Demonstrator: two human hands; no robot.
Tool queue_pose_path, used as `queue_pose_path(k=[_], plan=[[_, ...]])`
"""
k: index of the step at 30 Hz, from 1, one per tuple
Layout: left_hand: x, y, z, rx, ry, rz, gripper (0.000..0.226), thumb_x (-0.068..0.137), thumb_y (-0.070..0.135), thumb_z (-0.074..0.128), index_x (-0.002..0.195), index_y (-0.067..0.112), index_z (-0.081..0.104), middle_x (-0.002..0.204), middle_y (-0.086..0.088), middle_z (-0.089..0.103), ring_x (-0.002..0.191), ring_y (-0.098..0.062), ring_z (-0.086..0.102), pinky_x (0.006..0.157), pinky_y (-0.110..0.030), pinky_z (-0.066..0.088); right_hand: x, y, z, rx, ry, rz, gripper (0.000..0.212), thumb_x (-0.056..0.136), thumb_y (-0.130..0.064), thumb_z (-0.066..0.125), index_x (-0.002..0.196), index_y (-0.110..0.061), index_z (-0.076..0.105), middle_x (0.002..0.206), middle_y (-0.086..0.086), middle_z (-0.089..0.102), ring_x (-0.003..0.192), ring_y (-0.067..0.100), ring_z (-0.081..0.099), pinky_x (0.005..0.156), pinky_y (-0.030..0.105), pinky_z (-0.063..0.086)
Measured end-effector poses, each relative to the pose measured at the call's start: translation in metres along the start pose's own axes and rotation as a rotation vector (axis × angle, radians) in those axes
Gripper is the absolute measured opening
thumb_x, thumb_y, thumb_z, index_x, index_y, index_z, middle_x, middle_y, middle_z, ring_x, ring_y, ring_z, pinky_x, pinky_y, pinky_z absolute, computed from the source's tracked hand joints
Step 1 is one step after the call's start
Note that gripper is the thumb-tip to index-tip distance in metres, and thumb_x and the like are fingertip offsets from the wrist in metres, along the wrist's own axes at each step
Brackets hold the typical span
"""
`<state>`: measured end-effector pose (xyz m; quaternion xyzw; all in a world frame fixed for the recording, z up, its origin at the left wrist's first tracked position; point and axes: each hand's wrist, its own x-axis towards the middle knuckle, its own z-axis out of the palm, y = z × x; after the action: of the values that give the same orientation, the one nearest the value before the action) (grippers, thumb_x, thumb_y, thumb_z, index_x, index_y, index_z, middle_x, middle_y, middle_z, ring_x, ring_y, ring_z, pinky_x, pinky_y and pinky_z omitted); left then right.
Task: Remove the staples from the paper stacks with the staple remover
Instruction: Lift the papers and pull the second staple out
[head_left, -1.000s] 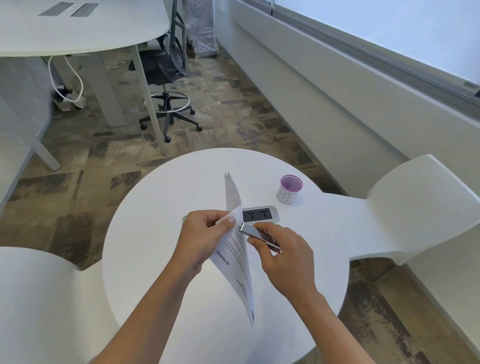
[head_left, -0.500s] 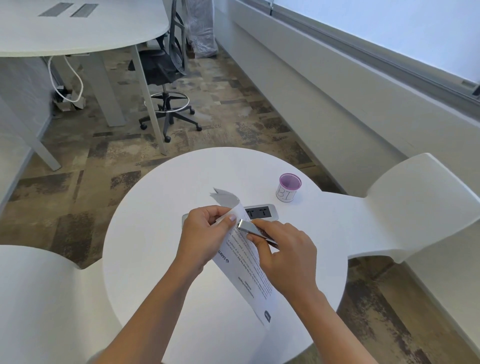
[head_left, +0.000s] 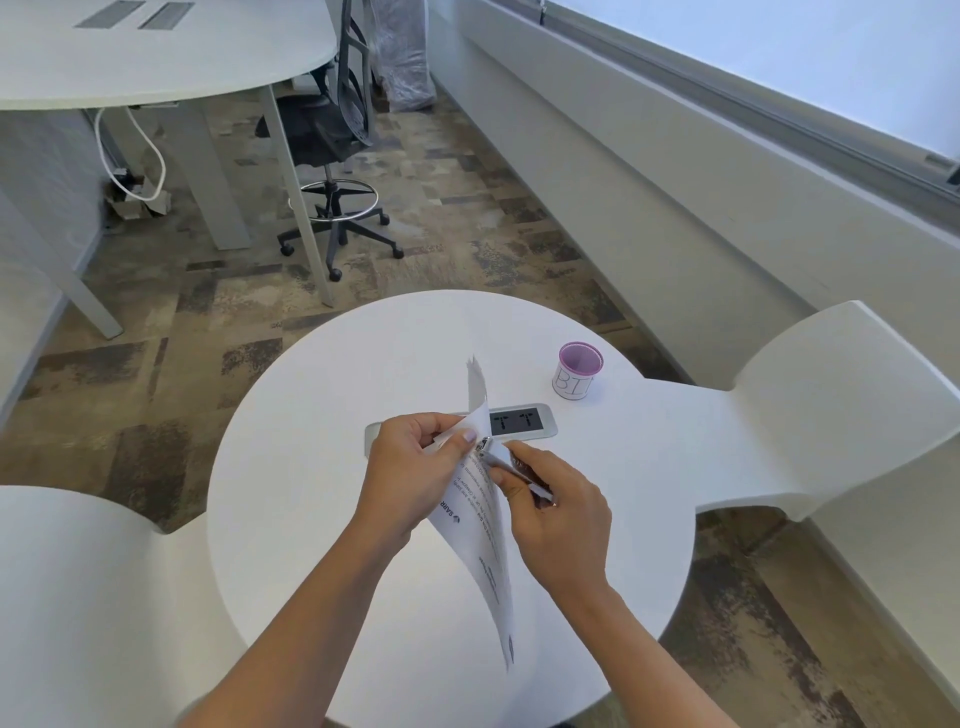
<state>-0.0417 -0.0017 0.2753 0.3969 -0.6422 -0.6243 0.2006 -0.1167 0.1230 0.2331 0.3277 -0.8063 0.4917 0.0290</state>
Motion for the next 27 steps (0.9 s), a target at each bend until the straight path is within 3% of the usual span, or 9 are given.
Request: queue_pose_path(k=[2, 5, 11, 13, 15, 18, 20, 23, 27], plan=[[0.000, 0.000, 0.001, 0.006, 0.001, 0.007, 0.009, 0.090, 0.019, 0.070, 0.094, 0.014, 0.076, 0.085, -0.003, 0.076, 0.072, -0.015, 0.067, 0.066, -0.026, 0.050, -0.001, 0.002, 0.003, 0.102, -0.029, 0.108, 0.020, 0.085, -0.035, 0.070, 0.101, -0.044, 0.061, 0.085, -0.037, 0.065, 0.080, -0.004, 0.064, 0.066, 0.012, 0.046], [0.001, 0.001, 0.000, 0.017, 0.002, 0.017, 0.009, 0.089, 0.021, 0.071, 0.093, 0.014, 0.076, 0.084, -0.003, 0.076, 0.070, -0.013, 0.066, 0.064, -0.025, 0.049, -0.003, 0.005, 0.006, 0.293, -0.076, 0.236, 0.017, 0.085, -0.038, 0.070, 0.102, -0.039, 0.070, 0.087, -0.024, 0.072, 0.079, 0.001, 0.065, 0.070, 0.024, 0.050], [0.003, 0.001, -0.001, 0.000, 0.005, 0.010, 0.007, 0.088, 0.019, 0.072, 0.090, 0.014, 0.076, 0.075, 0.002, 0.075, 0.059, -0.006, 0.066, 0.053, -0.016, 0.047, -0.002, 0.000, 0.010, 0.480, -0.135, 0.303, 0.015, 0.089, -0.033, 0.067, 0.102, -0.034, 0.073, 0.093, -0.011, 0.075, 0.087, 0.014, 0.067, 0.082, 0.041, 0.054], [0.003, 0.001, -0.002, -0.018, 0.002, 0.010, 0.005, 0.088, 0.017, 0.072, 0.089, 0.014, 0.076, 0.070, 0.006, 0.074, 0.056, -0.002, 0.065, 0.050, -0.014, 0.047, -0.002, 0.000, 0.009, 0.426, -0.122, 0.309, 0.017, 0.087, -0.038, 0.068, 0.104, -0.037, 0.072, 0.093, -0.016, 0.074, 0.086, 0.007, 0.067, 0.080, 0.036, 0.055], [0.004, 0.001, -0.003, -0.037, 0.001, 0.003, 0.005, 0.089, 0.015, 0.071, 0.087, 0.016, 0.076, 0.068, 0.008, 0.074, 0.056, -0.002, 0.065, 0.051, -0.014, 0.048, -0.001, 0.000, 0.007, 0.290, -0.092, 0.274, 0.019, 0.086, -0.042, 0.069, 0.104, -0.046, 0.067, 0.092, -0.029, 0.071, 0.087, -0.002, 0.065, 0.075, 0.022, 0.051], [0.005, 0.001, -0.005, -0.029, -0.006, 0.003, 0.007, 0.089, 0.015, 0.071, 0.084, 0.018, 0.076, 0.069, 0.007, 0.075, 0.059, -0.005, 0.066, 0.055, -0.017, 0.051, 0.000, -0.005, 0.005, 0.059, -0.029, 0.114, 0.026, 0.085, -0.041, 0.068, 0.105, -0.053, 0.055, 0.087, -0.043, 0.062, 0.084, -0.013, 0.061, 0.066, 0.006, 0.043], [0.006, 0.001, -0.005, -0.003, 0.002, 0.002, 0.007, 0.089, 0.017, 0.071, 0.085, 0.019, 0.076, 0.071, 0.005, 0.076, 0.060, -0.008, 0.067, 0.056, -0.019, 0.051, 0.002, -0.006, 0.005, -0.057, 0.005, 0.008, 0.027, 0.084, -0.036, 0.067, 0.107, -0.048, 0.058, 0.085, -0.035, 0.064, 0.078, -0.006, 0.061, 0.061, 0.009, 0.045], [0.007, 0.001, -0.005, 0.038, 0.013, 0.001, 0.007, 0.089, 0.021, 0.070, 0.090, 0.018, 0.077, 0.078, 0.001, 0.077, 0.067, -0.013, 0.070, 0.060, -0.024, 0.052, 0.005, -0.001, 0.005, -0.244, 0.093, -0.179, 0.024, 0.082, -0.022, 0.068, 0.101, -0.036, 0.070, 0.081, -0.018, 0.071, 0.065, 0.009, 0.061, 0.050, 0.029, 0.048], [0.007, 0.000, -0.004, 0.108, 0.002, 0.009, 0.011, 0.089, 0.024, 0.070, 0.094, 0.017, 0.076, 0.085, -0.002, 0.077, 0.077, -0.019, 0.071, 0.067, -0.031, 0.054, 0.005, 0.001, 0.007, -0.327, 0.146, -0.273, 0.024, 0.081, -0.017, 0.069, 0.099, -0.033, 0.073, 0.080, -0.015, 0.072, 0.060, 0.014, 0.057, 0.047, 0.028, 0.044]])
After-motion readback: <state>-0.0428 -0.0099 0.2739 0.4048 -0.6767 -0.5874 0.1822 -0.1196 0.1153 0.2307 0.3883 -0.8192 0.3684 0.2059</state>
